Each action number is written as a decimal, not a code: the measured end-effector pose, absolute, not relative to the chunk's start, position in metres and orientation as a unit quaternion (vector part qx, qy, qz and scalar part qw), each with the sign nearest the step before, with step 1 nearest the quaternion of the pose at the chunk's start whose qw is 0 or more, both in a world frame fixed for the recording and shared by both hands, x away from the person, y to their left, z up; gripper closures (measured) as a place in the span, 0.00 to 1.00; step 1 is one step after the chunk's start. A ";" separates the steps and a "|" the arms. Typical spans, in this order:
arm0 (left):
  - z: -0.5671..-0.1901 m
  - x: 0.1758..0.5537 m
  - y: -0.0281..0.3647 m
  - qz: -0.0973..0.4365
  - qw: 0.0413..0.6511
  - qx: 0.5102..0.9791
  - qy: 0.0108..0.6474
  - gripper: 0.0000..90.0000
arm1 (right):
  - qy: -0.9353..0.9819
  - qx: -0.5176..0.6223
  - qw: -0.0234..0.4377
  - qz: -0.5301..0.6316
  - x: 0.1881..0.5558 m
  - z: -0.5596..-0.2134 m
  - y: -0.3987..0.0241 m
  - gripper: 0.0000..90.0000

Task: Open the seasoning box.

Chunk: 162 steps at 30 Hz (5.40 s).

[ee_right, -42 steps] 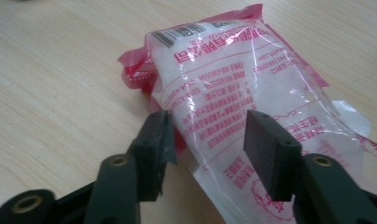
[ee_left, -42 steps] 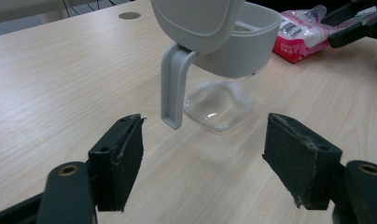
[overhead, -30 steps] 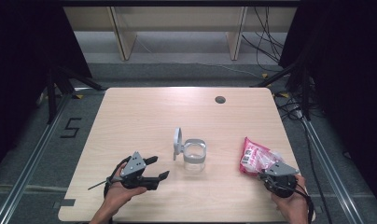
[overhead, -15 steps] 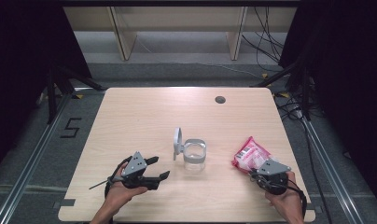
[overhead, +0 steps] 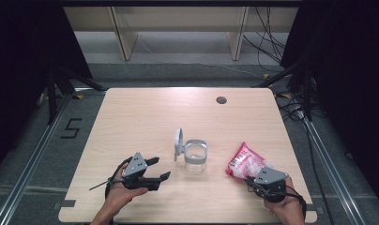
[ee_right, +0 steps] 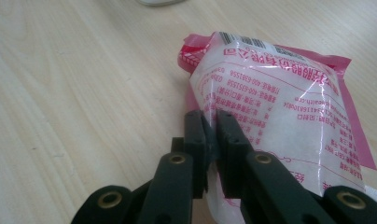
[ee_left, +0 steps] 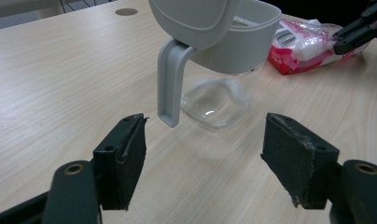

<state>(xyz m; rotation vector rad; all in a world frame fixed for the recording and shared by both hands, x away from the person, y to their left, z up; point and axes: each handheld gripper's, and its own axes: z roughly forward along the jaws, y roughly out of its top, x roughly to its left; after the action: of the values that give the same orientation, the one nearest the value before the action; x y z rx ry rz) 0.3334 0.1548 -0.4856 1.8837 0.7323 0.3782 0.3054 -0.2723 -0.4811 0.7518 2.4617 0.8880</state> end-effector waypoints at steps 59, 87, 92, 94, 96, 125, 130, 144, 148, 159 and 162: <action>-0.488 0.333 0.149 0.152 0.514 0.788 0.303 0.32 | 0.880 0.294 0.317 0.198 0.340 -0.477 -0.323 0.85; -0.488 0.333 0.150 0.154 0.513 0.788 0.302 0.32 | 0.678 0.594 0.243 0.358 0.327 -0.473 -0.359 0.28; -0.488 0.333 0.150 0.155 0.512 0.789 0.302 0.32 | 0.655 0.616 0.236 0.369 0.328 -0.480 -0.365 0.20; -0.489 0.334 0.149 0.154 0.512 0.790 0.299 0.32 | 0.635 0.635 0.213 0.386 0.327 -0.481 -0.362 0.19; -0.489 0.334 0.149 0.153 0.511 0.791 0.300 0.32 | 0.625 0.641 0.195 0.401 0.329 -0.481 -0.361 0.19; -0.488 0.333 0.149 0.154 0.512 0.790 0.300 0.32 | 0.599 0.670 0.188 0.397 0.367 -0.498 -0.349 0.24; -0.488 0.333 0.149 0.155 0.514 0.789 0.298 0.32 | 0.604 0.677 0.179 0.381 0.370 -0.498 -0.345 0.28; -0.488 0.333 0.149 0.152 0.516 0.788 0.299 0.32 | 0.615 0.664 0.185 0.382 0.380 -0.505 -0.349 0.53; -0.487 0.334 0.150 0.157 0.516 0.790 0.292 0.32 | 0.635 0.650 0.192 0.372 0.383 -0.504 -0.351 0.60; -0.486 0.333 0.150 0.155 0.516 0.788 0.300 0.32 | 0.635 0.646 0.189 0.379 0.386 -0.503 -0.345 0.90; -0.486 0.333 0.151 0.156 0.514 0.788 0.300 0.32 | 0.637 0.640 0.191 0.384 0.387 -0.503 -0.345 0.92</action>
<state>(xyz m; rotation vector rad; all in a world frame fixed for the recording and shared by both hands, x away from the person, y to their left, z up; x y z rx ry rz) 0.3335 0.1506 -0.4864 1.8944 0.7201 0.3758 0.3872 -0.3450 -0.5033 1.7984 1.7897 1.0782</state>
